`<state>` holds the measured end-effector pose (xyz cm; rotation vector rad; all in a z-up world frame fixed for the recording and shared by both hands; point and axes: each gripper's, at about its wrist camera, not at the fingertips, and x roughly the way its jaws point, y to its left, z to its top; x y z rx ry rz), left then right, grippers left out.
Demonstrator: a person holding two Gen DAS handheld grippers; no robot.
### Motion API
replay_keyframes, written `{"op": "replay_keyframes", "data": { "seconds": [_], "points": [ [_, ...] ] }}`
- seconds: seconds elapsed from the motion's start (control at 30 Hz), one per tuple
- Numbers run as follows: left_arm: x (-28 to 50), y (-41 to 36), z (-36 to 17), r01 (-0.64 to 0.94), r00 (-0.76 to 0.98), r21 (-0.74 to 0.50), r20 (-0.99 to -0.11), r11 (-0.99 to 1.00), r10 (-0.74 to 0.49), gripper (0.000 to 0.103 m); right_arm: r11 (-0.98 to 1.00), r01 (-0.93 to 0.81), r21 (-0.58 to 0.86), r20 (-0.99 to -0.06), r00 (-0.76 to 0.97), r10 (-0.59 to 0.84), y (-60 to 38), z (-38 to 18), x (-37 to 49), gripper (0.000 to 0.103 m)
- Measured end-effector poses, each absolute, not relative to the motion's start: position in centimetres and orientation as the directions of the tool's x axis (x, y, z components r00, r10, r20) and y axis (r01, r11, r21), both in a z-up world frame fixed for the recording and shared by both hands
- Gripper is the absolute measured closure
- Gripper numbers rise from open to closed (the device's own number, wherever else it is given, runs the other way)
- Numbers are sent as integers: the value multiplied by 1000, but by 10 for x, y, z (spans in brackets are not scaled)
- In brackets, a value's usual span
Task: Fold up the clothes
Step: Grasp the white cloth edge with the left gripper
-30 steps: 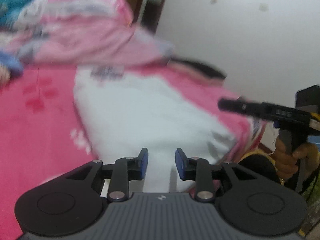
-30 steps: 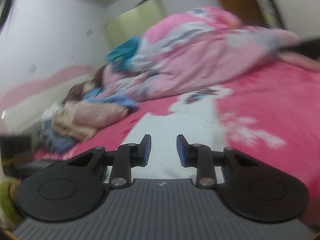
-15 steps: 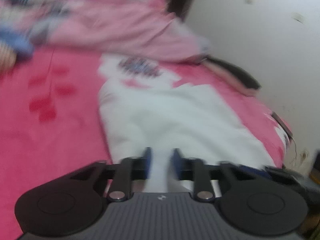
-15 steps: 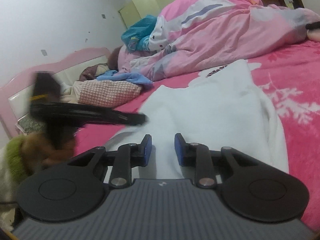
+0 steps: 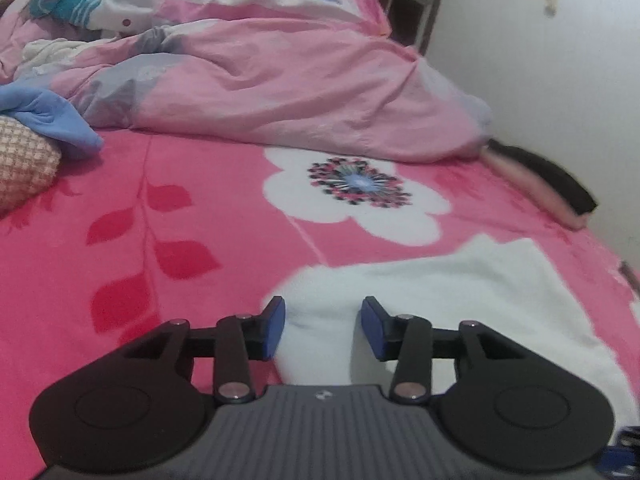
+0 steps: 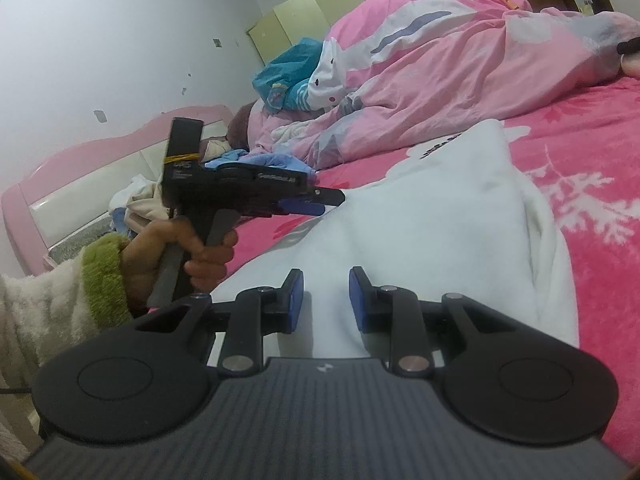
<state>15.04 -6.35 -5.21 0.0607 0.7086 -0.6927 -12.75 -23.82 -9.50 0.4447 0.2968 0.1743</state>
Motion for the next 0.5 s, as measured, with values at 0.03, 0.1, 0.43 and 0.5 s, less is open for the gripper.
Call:
{"op": "replay_keyframes", "data": {
  "seconds": [0.03,0.1,0.43,0.5],
  "points": [
    [158,-63,-56,589,552,-175,-626,789,-551,46,889,-102,446,-243,942,230,-238,-95,-127,80],
    [173,-62,-62,559,559,-175,-642,811,-524,39,890,-100,445,-245,942,228,-238,-94,-127,80],
    [145,-12,-26,467,601,-266,-604,844,-523,42,895,-208,395,-182,937,298,-215,-60,-124,76],
    [132,-7,-23,476,594,-264,-606,839,-529,42,909,-255,331,-208,920,333,-194,-53,-110,77]
  ]
}}
